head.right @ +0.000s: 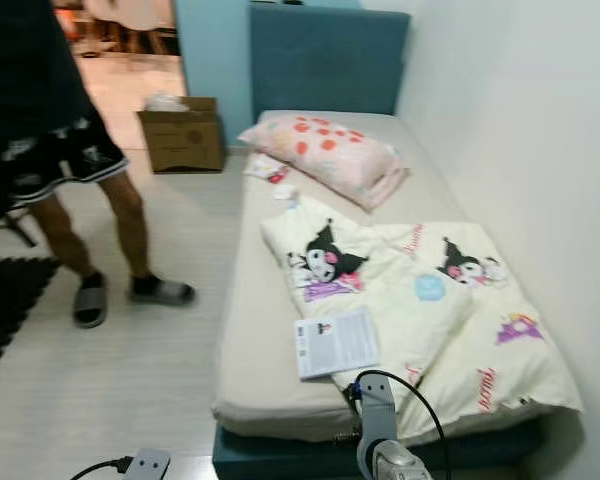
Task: Clean up the room
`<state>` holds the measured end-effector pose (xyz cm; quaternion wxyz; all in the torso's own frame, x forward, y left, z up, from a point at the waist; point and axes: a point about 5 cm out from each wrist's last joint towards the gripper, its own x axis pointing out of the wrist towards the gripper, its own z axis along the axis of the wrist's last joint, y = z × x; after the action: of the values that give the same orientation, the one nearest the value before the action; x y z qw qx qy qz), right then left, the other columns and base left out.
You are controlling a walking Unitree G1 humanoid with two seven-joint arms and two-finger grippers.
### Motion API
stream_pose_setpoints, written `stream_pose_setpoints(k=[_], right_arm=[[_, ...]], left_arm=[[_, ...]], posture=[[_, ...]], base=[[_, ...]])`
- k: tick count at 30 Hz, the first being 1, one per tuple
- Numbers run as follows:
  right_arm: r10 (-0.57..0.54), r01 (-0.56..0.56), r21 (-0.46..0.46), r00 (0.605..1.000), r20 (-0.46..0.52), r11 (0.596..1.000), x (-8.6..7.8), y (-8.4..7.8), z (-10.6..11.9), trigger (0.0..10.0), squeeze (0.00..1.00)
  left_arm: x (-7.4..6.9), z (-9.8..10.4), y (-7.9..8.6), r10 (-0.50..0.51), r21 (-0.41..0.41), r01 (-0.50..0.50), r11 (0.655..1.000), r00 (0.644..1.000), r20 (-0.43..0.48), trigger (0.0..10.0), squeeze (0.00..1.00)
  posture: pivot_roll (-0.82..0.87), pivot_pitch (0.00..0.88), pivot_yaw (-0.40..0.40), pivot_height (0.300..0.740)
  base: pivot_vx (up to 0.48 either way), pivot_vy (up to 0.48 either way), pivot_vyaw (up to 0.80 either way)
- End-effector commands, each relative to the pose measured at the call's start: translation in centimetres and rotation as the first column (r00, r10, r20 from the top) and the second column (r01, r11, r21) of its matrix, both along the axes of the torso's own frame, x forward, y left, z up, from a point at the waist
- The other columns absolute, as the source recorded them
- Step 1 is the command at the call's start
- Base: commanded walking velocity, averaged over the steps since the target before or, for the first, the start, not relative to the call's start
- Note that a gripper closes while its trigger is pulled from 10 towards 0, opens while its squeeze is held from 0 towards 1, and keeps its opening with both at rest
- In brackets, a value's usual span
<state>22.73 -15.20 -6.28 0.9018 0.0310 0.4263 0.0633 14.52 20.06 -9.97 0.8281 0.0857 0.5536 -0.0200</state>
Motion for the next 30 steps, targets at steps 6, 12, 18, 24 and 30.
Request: stream_pose_setpoints(k=[6, 12, 18, 24, 30], right_arm=[[0.009, -0.009, 0.015, 1.000, 0.001, 1.000, -0.27, 0.44, -0.16, 10.0, 0.00], [0.014, -0.014, 0.021, 1.000, 0.002, 1.000, -0.21, 0.61, -0.12, 10.0, 0.00], [0.020, -0.020, 0.021, 1.000, 0.002, 1.000, -0.26, 0.64, -0.15, 10.0, 0.00], [0.043, -0.043, 0.017, 0.999, -0.005, 0.999, -0.48, 0.80, -0.28, 10.0, 0.00], [0.024, -0.024, 0.012, 1.000, 0.008, 1.000, -0.30, 0.50, -0.16, 10.0, 0.00]], left_arm=[[0.39, 0.23, 0.50, -0.019, 0.020, 0.019, 1.000, 1.000, 0.016, 10.0, 0.00], [0.63, 0.33, 0.55, -0.020, 0.017, 0.020, 1.000, 1.000, 0.021, 10.0, 0.00], [0.63, 0.33, 0.53, -0.022, 0.015, 0.022, 1.000, 1.000, 0.021, 10.0, 0.00], [0.53, 0.27, 0.33, -0.012, -0.002, 0.012, 1.000, 1.000, 0.026, 10.0, 0.00], [0.52, 0.24, 0.20, -0.011, -0.010, 0.011, 1.000, 1.000, 0.019, 10.0, 0.00]], posture=[[0.09, 0.000, -0.060, 0.737], [0.10, 0.000, -0.060, 0.737], [0.10, 0.000, -0.059, 0.737], [0.10, 0.000, -0.058, 0.737], [0.10, 0.000, -0.065, 0.737]], base=[[0.047, 0.000, -0.12], [0.323, 0.000, 0.00], [0.344, 0.000, 0.00], [0.219, 0.000, -0.24], [0.000, 0.000, -0.47]])
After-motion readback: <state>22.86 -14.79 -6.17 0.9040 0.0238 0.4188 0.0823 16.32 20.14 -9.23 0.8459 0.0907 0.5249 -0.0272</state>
